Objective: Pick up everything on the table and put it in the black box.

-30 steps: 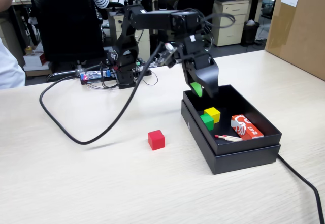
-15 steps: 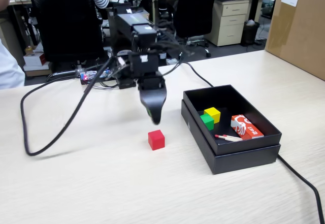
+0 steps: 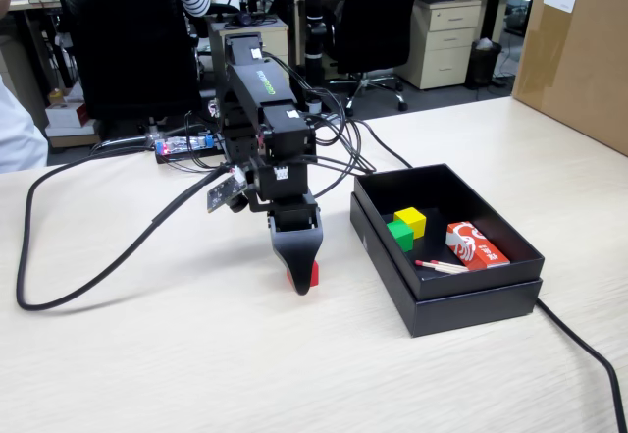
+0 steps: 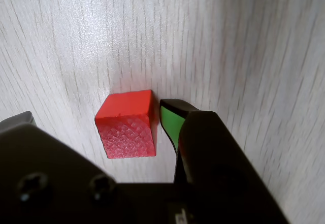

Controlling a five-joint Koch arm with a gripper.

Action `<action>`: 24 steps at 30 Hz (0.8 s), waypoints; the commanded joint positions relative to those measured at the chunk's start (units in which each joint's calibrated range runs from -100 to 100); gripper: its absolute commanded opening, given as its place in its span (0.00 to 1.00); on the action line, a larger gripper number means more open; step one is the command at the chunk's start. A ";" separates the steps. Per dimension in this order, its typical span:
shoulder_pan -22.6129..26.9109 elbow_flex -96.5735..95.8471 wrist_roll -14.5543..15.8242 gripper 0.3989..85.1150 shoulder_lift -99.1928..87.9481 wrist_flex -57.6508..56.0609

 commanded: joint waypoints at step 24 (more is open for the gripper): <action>2.15 1.57 0.20 0.01 -11.83 -0.05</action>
